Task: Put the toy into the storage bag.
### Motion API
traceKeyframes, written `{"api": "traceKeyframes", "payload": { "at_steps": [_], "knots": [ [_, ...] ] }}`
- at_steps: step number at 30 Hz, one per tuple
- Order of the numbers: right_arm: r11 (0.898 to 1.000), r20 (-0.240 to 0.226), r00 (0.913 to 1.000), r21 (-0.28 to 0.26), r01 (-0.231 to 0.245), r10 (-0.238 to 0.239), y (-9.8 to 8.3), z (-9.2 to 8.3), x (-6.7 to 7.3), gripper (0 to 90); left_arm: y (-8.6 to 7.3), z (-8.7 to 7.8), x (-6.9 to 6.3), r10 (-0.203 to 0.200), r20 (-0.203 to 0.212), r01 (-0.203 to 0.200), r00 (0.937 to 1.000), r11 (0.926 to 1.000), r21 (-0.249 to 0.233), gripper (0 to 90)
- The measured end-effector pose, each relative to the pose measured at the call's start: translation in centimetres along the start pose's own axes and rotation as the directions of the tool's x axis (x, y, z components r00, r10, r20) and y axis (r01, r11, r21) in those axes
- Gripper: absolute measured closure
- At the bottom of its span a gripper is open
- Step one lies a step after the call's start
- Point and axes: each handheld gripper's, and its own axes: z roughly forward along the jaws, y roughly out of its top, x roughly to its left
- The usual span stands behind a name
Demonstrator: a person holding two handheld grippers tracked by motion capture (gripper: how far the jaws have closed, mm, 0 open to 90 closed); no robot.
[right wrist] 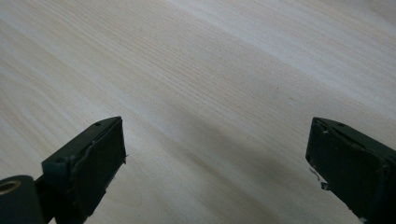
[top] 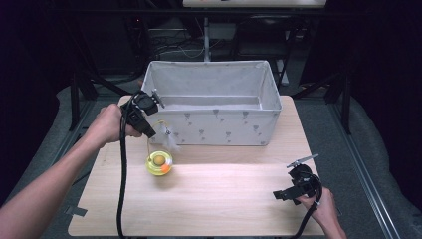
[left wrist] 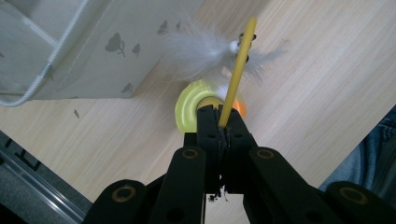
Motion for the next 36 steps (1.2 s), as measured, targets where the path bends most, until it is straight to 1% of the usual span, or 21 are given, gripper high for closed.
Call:
{"api": "traceKeyframes", "payload": {
  "at_steps": [5,6,7,8,10,13,14,16,19,20,21,23,24,25,26,31,34,36],
  "knots": [
    [1.000,0.000,1.0000,-0.001,0.000,0.000,0.0,0.0,0.0,4.3,0.1,-0.8,0.0,0.008,0.001,-0.008,1.0000,0.9999,-0.014,88.6],
    [1.000,-0.012,0.9999,-0.008,-0.008,0.008,0.0,0.0,0.0,4.3,0.2,-1.0,0.0,0.009,0.001,-0.009,1.0000,0.9999,-0.010,88.6],
    [1.000,-0.011,0.9999,-0.004,-0.006,0.006,0.0,0.0,0.0,4.3,0.2,-1.1,0.0,0.013,-0.003,-0.013,0.9999,0.9999,-0.007,88.6],
    [1.000,0.001,1.0000,0.004,0.003,-0.003,0.0,0.0,0.0,4.3,0.3,-1.1,0.0,0.015,-0.002,-0.015,0.9999,0.9999,-0.008,88.6],
    [1.000,0.001,1.0000,0.000,0.001,-0.001,0.0,0.0,0.0,4.3,0.3,-1.3,0.0,0.022,-0.006,-0.022,0.9997,0.9997,-0.005,88.6],
    [1.000,-0.012,0.9999,-0.008,-0.006,0.005,0.0,0.0,0.0,4.3,0.4,-1.5,0.0,0.026,-0.011,-0.026,0.9996,0.9996,-0.004,88.6],
    [1.000,0.002,1.0000,0.002,0.003,-0.003,0.0,0.0,-0.1,4.3,0.4,-1.6,0.1,0.028,-0.010,-0.028,0.9996,0.9996,0.005,88.6],
    [1.000,0.001,1.0000,0.002,0.002,-0.002,0.0,0.0,-0.1,4.3,0.3,-1.7,0.2,0.022,-0.013,-0.022,0.9997,0.9997,0.000,88.6],
    [1.000,0.002,1.0000,0.003,0.003,-0.003,0.0,0.0,0.0,4.3,0.4,-2.1,0.3,0.029,-0.013,-0.029,0.9995,0.9996,0.007,88.6],
    [1.000,0.003,1.0000,0.004,0.004,-0.004,0.0,0.0,0.0,4.3,0.4,-2.2,0.2,0.030,-0.018,-0.030,0.9994,0.9995,0.002,88.6],
    [1.000,0.007,1.0000,0.000,0.000,0.000,0.0,0.0,0.1,4.3,0.5,-2.4,0.2,0.033,-0.016,-0.033,0.9993,0.9994,0.013,88.6],
    [1.000,0.004,1.0000,0.002,0.003,-0.003,0.0,0.0,0.1,4.3,0.6,-2.8,0.2,0.037,-0.023,-0.037,0.9990,0.9992,0.013,88.6],
    [1.000,-0.001,1.0000,-0.008,-0.006,0.006,0.0,0.1,0.2,4.3,0.7,-3.0,0.2,0.041,-0.026,-0.041,0.9988,0.9990,0.017,88.6],
    [1.000,0.006,1.0000,-0.003,-0.002,0.002,0.0,0.0,0.1,4.4,0.8,-3.3,0.1,0.043,-0.029,-0.043,0.9987,0.9989,0.018,88.6],
    [1.000,0.003,1.0000,0.002,0.003,-0.003,0.0,0.0,0.1,4.3,0.9,-3.5,0.1,0.040,-0.028,-0.039,0.9988,0.9990,0.020,88.6],
    [1.000,-0.001,1.0000,0.004,0.005,-0.005,0.0,0.0,0.0,4.4,1.3,-4.7,0.0,0.053,-0.047,-0.052,0.9975,0.9982,0.031,88.6],
    [1.000,-0.001,1.0000,-0.001,0.007,-0.007,0.0,0.0,0.0,4.4,1.5,-5.1,-0.1,0.057,-0.054,-0.055,0.9969,0.9978,0.035,88.6],
    [1.000,-0.001,1.0000,-0.001,0.005,-0.005,0.0,-0.1,0.0,4.4,1.6,-5.5,-0.1,0.057,-0.057,-0.055,0.9967,0.9980,0.029,88.6]
  ]
}}
